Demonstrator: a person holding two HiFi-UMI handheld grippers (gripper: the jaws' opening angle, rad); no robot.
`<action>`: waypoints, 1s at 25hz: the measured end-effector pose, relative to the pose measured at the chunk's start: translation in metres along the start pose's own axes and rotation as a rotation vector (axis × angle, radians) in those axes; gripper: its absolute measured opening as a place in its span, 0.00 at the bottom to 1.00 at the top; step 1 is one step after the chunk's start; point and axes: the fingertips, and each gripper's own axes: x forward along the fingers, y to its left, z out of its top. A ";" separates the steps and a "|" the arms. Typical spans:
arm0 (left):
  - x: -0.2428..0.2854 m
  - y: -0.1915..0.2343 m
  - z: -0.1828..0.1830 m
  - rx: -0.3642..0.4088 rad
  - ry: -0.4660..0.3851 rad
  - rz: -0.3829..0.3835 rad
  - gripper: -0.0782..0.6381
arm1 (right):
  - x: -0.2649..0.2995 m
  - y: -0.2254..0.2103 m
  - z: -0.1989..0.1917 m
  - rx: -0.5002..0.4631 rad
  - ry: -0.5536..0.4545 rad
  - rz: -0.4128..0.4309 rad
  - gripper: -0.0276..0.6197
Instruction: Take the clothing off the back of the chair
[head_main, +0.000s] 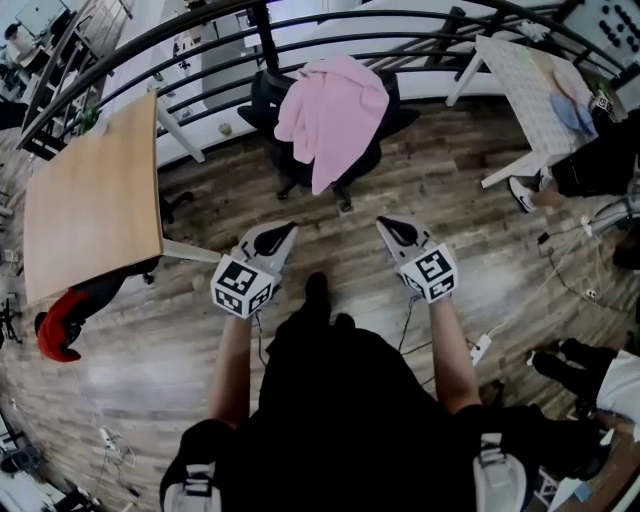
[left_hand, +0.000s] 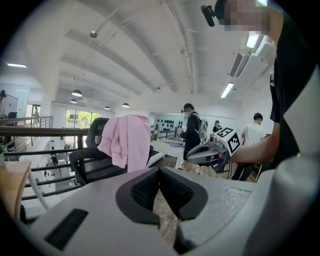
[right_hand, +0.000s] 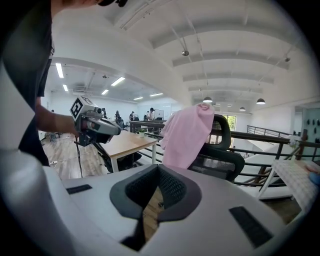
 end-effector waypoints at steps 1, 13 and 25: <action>0.004 0.006 0.000 0.001 0.001 -0.008 0.11 | 0.006 -0.003 0.003 0.001 -0.003 -0.005 0.04; 0.043 0.073 0.021 0.036 -0.015 -0.087 0.11 | 0.058 -0.041 0.032 -0.017 -0.045 -0.062 0.04; 0.068 0.119 0.075 0.140 -0.047 -0.135 0.11 | 0.077 -0.086 0.099 -0.055 -0.118 -0.149 0.05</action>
